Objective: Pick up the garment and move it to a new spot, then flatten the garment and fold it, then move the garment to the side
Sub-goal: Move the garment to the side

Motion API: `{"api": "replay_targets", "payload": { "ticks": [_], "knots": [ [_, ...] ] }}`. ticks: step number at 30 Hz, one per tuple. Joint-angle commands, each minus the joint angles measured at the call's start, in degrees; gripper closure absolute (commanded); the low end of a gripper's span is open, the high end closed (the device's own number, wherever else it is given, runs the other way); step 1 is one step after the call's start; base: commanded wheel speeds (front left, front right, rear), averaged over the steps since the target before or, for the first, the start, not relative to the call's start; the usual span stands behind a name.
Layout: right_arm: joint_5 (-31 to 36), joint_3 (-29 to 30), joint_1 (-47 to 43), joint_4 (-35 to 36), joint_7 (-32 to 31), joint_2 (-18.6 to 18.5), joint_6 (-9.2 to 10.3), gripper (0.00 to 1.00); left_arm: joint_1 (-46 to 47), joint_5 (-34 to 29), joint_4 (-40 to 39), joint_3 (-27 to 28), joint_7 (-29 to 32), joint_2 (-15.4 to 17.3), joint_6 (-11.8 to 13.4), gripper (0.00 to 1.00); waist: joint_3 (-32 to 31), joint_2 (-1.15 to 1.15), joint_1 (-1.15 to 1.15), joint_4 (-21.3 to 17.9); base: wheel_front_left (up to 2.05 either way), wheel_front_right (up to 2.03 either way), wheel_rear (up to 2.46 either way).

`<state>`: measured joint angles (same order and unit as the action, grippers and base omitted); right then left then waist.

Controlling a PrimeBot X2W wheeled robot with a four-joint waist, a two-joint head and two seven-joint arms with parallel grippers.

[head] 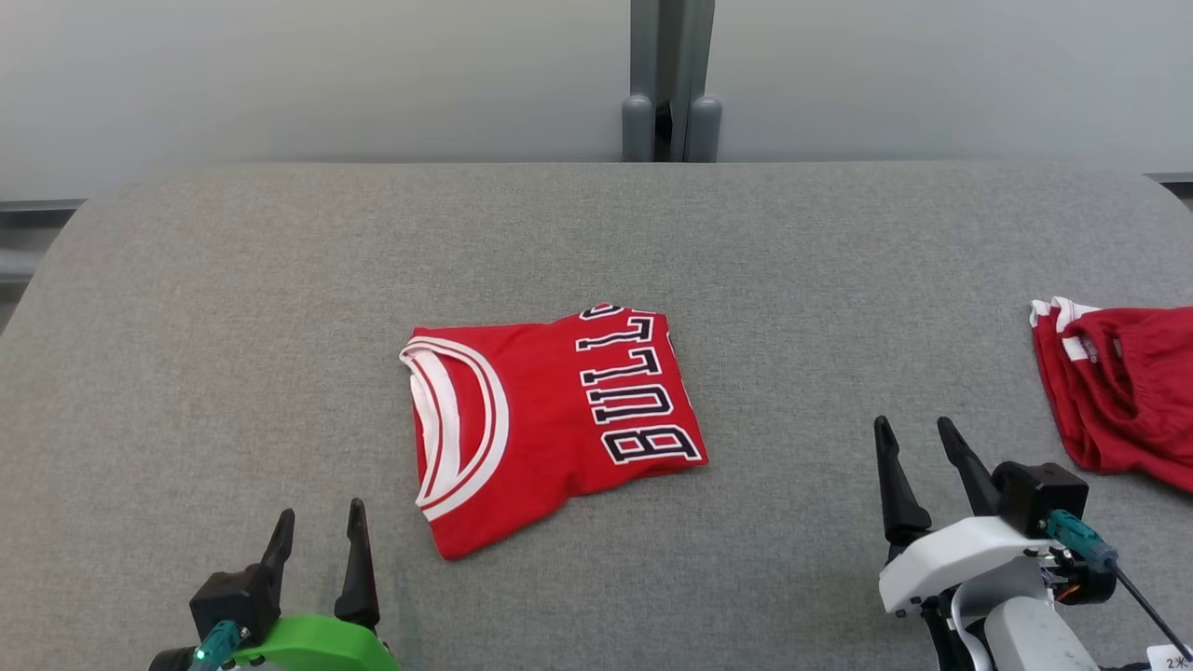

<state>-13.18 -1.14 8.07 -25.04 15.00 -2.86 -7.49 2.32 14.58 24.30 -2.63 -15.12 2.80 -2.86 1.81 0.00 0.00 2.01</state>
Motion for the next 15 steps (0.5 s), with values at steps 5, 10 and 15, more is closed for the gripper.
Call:
{"api": "replay_targets", "payload": {
  "ticks": [5,10,15],
  "knots": [
    [-1.01,-1.59,1.3,-0.43,0.22,-0.12,0.02,0.0,1.07,0.55,-0.56,-0.77,0.03,0.26,-0.55,0.0,2.2,0.0,0.0,1.41,0.0,0.0,0.0],
    [-1.53,-4.58,5.29,-2.73,0.22,-0.09,0.02,0.0,3.01,-0.51,0.47,-4.35,0.03,0.24,-1.27,0.0,5.15,0.0,0.0,5.13,0.0,0.0,0.0],
    [-2.16,-7.66,11.63,-8.62,0.21,-0.18,0.02,0.0,4.78,0.21,0.55,-8.0,0.03,0.25,-1.49,0.0,7.87,0.0,0.0,10.85,0.0,0.0,0.0]
  ]
}}
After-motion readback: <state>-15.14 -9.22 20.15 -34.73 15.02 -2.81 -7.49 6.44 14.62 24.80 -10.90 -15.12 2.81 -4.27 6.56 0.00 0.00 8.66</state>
